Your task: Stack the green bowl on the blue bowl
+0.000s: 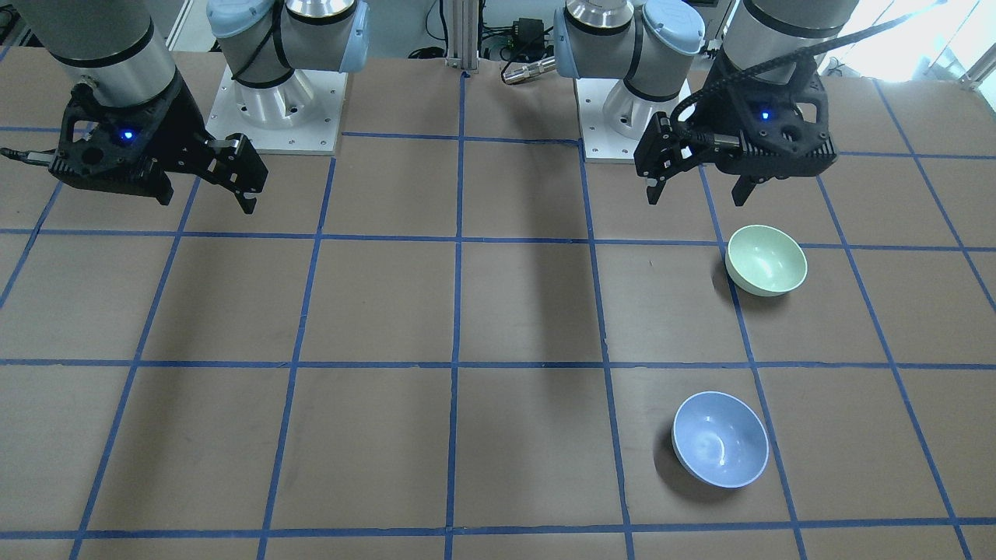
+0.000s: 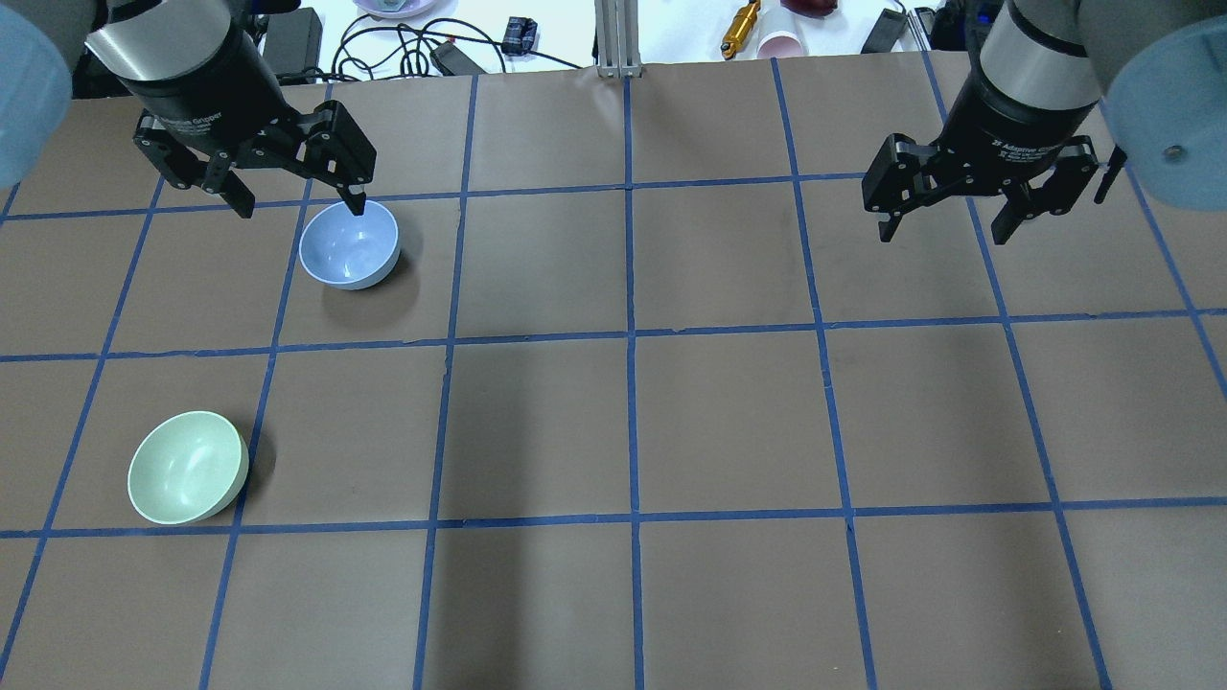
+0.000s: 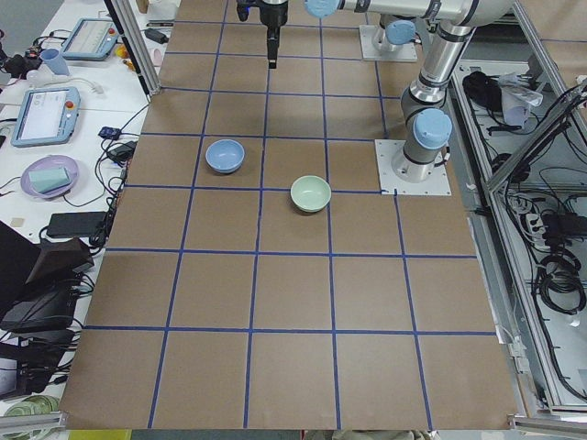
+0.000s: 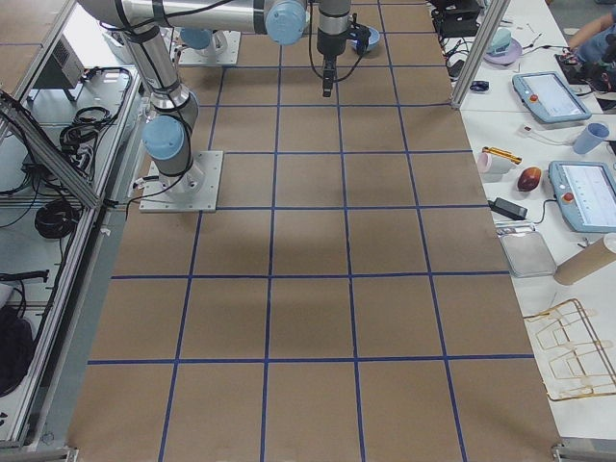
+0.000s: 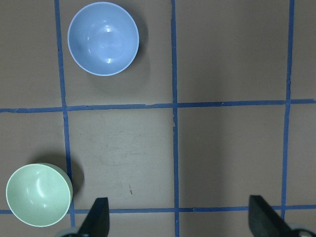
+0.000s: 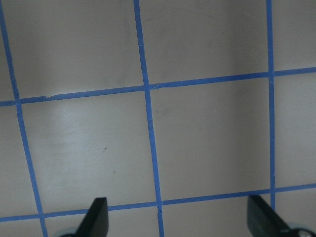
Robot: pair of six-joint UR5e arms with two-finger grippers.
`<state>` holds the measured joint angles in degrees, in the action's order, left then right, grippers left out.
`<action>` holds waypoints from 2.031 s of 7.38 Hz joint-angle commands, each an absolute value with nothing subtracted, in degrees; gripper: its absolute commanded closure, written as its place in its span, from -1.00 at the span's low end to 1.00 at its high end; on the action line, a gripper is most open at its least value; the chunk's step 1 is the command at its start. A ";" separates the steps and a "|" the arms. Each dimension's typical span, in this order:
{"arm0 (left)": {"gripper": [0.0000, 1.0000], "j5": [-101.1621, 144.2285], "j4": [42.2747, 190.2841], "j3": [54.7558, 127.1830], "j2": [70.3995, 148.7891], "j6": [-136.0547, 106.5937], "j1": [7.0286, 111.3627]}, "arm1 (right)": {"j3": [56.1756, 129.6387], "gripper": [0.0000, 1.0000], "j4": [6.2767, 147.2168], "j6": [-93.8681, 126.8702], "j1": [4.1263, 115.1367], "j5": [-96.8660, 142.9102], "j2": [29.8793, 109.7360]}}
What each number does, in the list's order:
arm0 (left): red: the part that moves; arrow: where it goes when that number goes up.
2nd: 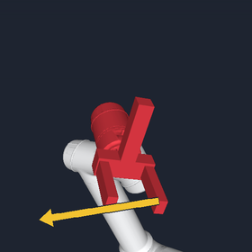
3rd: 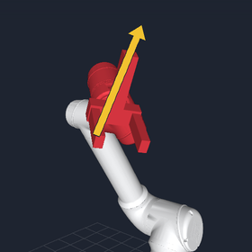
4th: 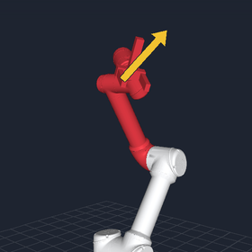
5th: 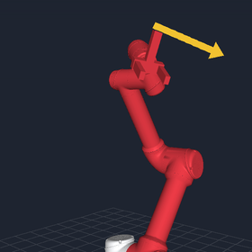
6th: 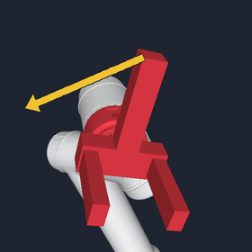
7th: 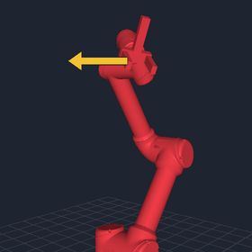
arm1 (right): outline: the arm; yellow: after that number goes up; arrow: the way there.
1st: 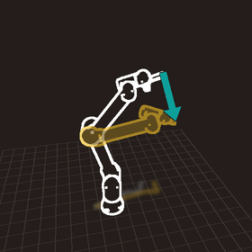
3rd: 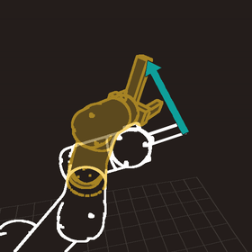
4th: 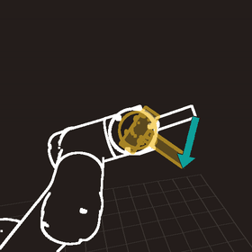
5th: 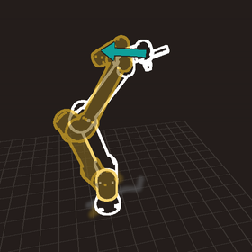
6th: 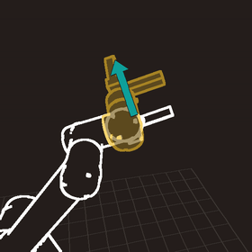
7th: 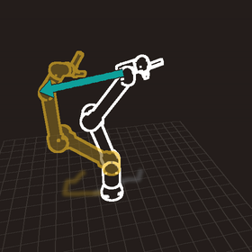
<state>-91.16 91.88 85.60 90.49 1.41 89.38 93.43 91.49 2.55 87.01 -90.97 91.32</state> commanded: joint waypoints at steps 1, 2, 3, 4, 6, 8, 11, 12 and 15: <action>-1.00 -91.14 91.93 85.61 90.35 1.41 89.38 | 93.43 -1.00 91.49 2.55 87.01 -90.97 91.32; -1.00 -91.23 91.93 85.61 90.18 1.41 89.38 | 93.43 -1.00 91.49 2.55 87.01 -90.97 91.32; -1.00 -91.23 91.93 85.78 90.18 1.41 89.38 | 93.43 -1.00 91.49 2.55 87.01 -90.97 91.32; -1.00 -91.14 91.93 85.78 90.18 1.41 89.38 | 93.43 -1.00 91.49 2.55 87.01 -90.97 91.32; -1.00 -91.32 91.93 86.13 90.09 1.41 89.38 | 93.43 -1.00 91.49 2.55 87.01 -90.97 91.32; -1.00 -91.14 91.67 86.22 90.70 4.63 85.81 | 93.43 -1.00 91.49 2.55 87.01 -90.97 91.32; -1.00 -90.88 91.06 89.72 91.67 19.84 70.35 | 93.43 -1.00 91.49 2.55 87.01 -90.97 91.32; -1.00 -90.97 90.27 92.00 91.76 24.74 67.35 | 93.43 -1.00 91.49 2.55 87.01 -90.97 91.32; -1.00 -89.83 77.83 103.93 91.85 34.94 56.64 | 93.43 -1.00 91.49 2.55 87.01 -90.97 91.32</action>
<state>-90.67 83.10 98.86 91.82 29.96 61.36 93.43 91.49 2.55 87.01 -90.97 91.32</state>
